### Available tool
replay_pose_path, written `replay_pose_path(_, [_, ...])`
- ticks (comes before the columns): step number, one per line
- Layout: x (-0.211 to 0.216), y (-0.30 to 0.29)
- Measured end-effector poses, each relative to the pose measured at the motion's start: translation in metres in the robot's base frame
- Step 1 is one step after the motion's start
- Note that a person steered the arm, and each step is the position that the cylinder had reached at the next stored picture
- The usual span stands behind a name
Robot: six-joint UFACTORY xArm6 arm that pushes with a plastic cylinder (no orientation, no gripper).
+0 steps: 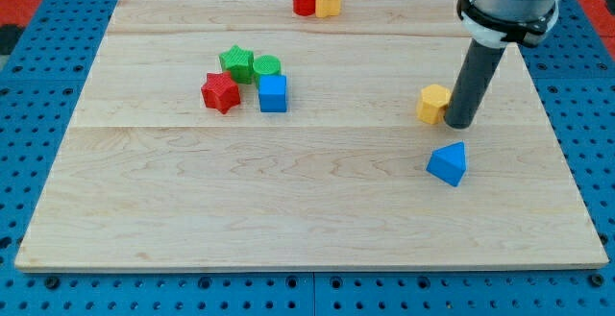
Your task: Move the yellow hexagon towards the yellow heart
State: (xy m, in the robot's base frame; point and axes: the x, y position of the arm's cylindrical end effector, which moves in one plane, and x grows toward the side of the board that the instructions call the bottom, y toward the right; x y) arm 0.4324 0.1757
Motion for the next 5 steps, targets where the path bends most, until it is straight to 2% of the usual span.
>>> replay_pose_path(3, [-0.063,-0.06])
replay_pose_path(5, [-0.075,-0.143])
